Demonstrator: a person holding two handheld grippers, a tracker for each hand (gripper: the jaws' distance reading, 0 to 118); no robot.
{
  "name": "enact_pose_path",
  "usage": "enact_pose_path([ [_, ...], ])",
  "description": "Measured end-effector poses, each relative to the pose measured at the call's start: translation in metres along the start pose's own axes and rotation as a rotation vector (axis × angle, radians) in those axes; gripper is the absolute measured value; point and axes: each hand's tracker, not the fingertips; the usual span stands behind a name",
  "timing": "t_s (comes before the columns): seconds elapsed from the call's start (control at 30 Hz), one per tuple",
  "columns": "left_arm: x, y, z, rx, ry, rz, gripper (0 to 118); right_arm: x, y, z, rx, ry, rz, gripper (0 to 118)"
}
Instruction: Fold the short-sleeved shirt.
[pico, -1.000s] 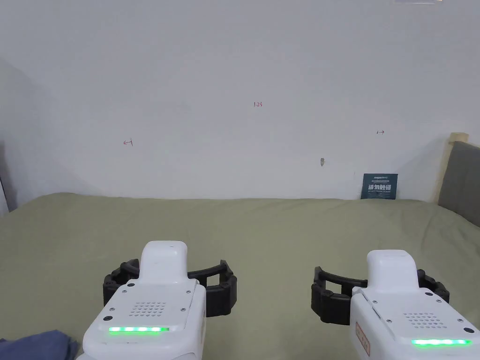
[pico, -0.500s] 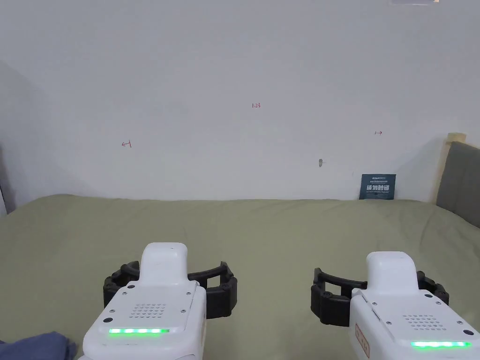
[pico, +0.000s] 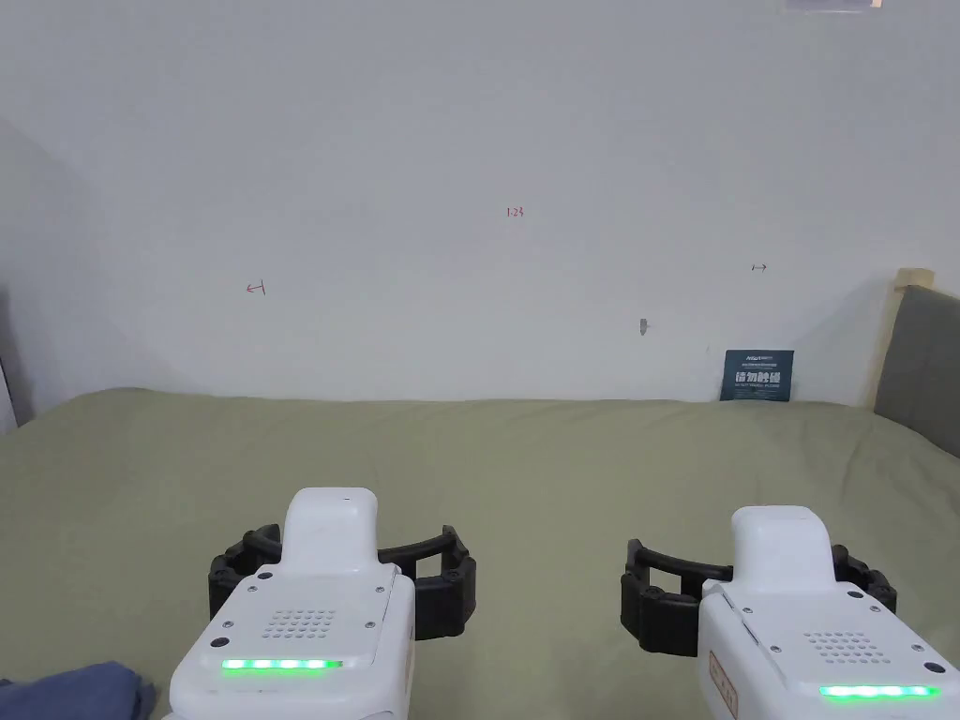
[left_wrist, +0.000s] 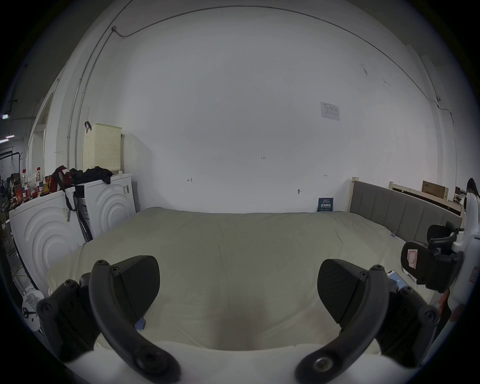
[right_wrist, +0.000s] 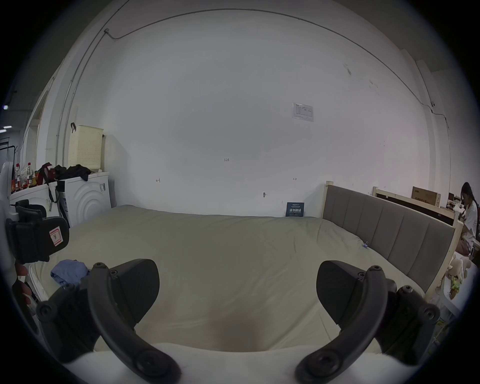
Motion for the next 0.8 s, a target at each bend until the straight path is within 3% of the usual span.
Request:
enact_pose_path([
  [0.8, -0.0035, -0.0004, -0.0012, -0.003, 0.007, -0.012, 118, 0.0036, -0.0012, 0.0011, -0.004, -0.006, 0.011, 118],
])
